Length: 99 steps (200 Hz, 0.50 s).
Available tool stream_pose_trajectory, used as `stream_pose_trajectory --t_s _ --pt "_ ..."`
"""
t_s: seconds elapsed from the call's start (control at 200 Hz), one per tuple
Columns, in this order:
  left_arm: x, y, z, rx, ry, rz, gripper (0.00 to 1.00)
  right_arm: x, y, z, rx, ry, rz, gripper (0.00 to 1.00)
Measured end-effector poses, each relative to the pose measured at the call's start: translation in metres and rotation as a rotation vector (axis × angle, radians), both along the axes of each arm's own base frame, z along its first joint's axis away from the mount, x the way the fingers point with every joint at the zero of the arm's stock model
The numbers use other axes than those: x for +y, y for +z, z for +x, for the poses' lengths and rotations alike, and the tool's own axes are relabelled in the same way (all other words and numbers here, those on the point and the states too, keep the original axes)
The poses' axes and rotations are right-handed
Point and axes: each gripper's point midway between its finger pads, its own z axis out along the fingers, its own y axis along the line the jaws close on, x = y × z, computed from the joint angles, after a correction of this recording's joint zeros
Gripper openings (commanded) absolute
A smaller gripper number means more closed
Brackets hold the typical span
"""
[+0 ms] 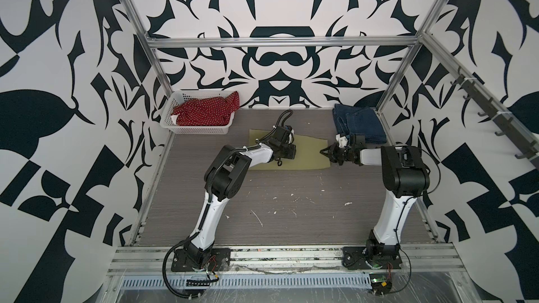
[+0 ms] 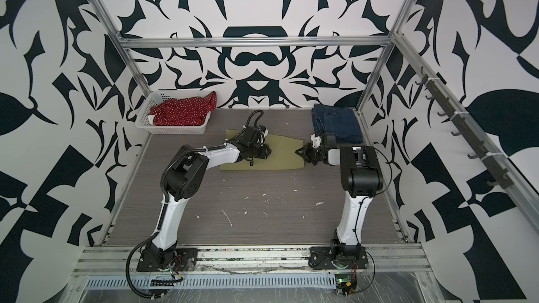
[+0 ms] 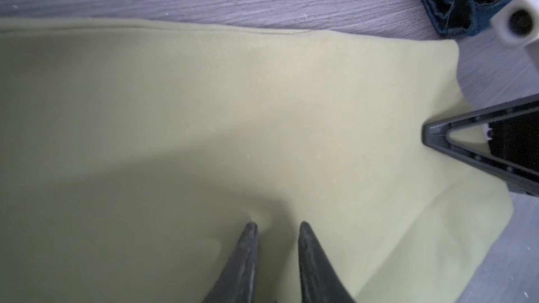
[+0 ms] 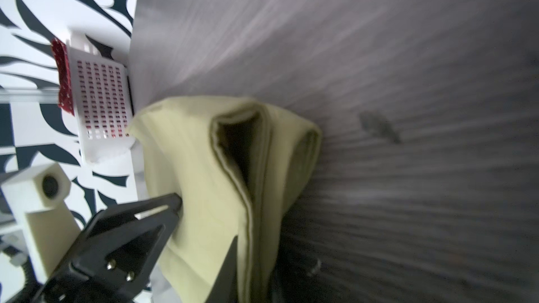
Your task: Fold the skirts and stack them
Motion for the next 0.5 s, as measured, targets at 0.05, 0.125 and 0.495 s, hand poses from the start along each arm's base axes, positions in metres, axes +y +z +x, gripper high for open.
stream_pose_trajectory --t_s 0.05,0.125,0.495 --pt "0.001 0.001 0.001 -0.002 0.005 0.002 0.29 0.0 0.0 0.0 -0.003 0.004 -0.002 0.0" --pt "0.005 0.001 -0.001 -0.005 0.018 0.011 0.29 0.001 -0.001 -0.001 0.007 0.0 0.003 0.0" --pt "0.038 0.04 -0.012 -0.056 0.086 0.062 0.3 -0.015 0.01 -0.024 0.063 -0.009 -0.148 0.0"
